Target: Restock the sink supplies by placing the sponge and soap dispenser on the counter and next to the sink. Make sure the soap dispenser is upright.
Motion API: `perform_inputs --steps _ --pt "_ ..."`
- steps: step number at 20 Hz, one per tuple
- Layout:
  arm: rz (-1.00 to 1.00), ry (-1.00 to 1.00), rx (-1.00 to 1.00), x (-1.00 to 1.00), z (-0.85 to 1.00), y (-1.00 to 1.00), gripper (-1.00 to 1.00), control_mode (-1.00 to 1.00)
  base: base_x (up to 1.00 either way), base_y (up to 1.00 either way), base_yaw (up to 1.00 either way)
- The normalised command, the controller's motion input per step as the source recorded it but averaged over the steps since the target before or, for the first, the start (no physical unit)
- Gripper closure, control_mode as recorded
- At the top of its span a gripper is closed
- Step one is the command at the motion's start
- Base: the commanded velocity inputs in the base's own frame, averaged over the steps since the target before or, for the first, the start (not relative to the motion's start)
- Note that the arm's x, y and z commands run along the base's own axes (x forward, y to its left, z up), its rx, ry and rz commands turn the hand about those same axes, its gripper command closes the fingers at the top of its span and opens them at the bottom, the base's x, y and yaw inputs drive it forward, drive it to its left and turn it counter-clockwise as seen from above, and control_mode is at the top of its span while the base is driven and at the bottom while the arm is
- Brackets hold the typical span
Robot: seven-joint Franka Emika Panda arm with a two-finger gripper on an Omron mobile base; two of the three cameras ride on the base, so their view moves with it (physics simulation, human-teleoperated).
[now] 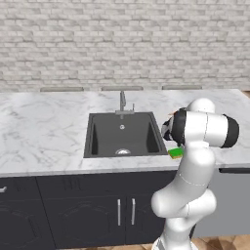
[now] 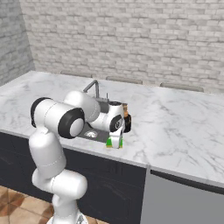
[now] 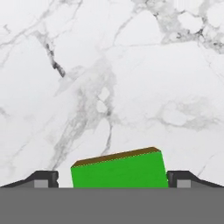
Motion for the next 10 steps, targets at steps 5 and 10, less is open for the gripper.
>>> perform_inputs --steps 5,10 --pt "0.0 -0.04 0.0 -0.28 0.12 0.0 -1.0 -1.0 0.0 0.0 0.0" --pt "-0.01 -0.06 0.0 -0.33 0.54 -0.06 -1.0 -1.0 0.0 0.0 0.0"
